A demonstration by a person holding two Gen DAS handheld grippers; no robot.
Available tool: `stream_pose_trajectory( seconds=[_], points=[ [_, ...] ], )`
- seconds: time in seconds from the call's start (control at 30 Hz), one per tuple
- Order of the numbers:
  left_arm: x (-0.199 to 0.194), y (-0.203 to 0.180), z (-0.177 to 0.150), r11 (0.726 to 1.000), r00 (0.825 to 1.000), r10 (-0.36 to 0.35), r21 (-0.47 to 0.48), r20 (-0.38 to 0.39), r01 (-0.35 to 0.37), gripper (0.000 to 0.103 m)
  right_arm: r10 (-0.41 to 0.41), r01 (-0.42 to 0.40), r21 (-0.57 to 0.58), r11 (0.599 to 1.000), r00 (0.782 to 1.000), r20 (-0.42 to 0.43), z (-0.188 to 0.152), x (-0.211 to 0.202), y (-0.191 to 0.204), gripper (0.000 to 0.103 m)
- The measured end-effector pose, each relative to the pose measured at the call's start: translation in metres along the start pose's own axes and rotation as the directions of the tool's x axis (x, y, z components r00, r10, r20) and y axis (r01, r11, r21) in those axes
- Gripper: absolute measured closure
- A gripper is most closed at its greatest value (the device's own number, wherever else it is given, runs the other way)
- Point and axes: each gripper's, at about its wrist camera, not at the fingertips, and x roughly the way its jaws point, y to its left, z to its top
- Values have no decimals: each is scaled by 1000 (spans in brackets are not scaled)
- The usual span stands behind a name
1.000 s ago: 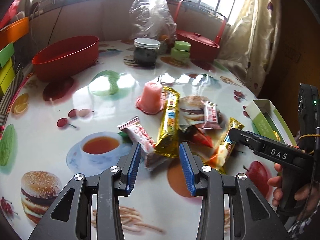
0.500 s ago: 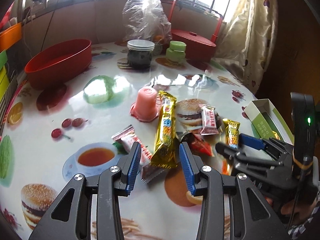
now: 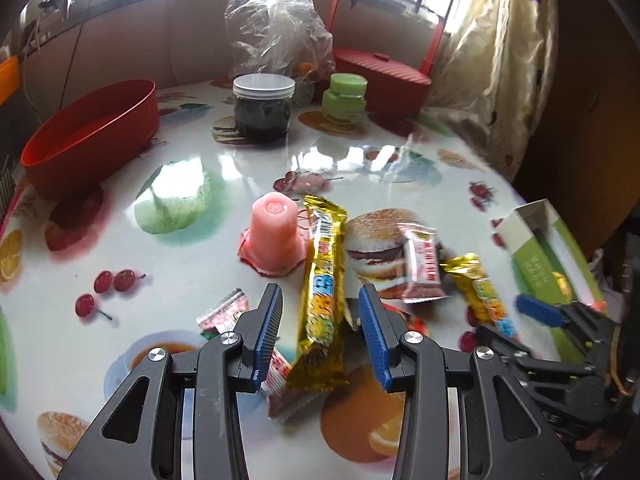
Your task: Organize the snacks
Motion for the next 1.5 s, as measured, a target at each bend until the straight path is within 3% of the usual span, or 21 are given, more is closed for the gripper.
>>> stream_pose_trajectory(
  seconds=[0.47, 0.67, 0.9, 0.97, 1.2, 1.37, 1.5],
  points=[
    [32, -6, 13, 998, 998, 28, 50, -60, -25, 62, -21, 21, 11, 1000, 1000, 7, -9, -7, -6, 39],
    [34, -7, 13, 998, 998, 36, 56, -50, -33, 62, -18, 18, 18, 1000, 1000, 8, -11, -7, -6, 41],
    [35, -10, 13, 998, 998, 44, 56, -46, -42, 63, -12, 11, 20, 1000, 1000, 11, -11, -10, -6, 50],
    [35, -10, 13, 998, 998, 41, 54, -46, -38, 77, -12, 12, 24, 1000, 1000, 13, -12, -11, -6, 55],
    [34, -11, 12, 998, 998, 35, 54, -45, -33, 79, -6, 5, 39, 999, 1000, 19, -13, -13, -10, 66],
    [32, -9, 11, 999, 999, 32, 39, -37, -31, 79, -3, 2, 48, 999, 1000, 23, -13, -14, -13, 80],
    [27, -8, 11, 999, 999, 27, 35, -26, -26, 79, -1, -1, 50, 999, 1000, 27, -14, -15, -13, 82]
  ],
)
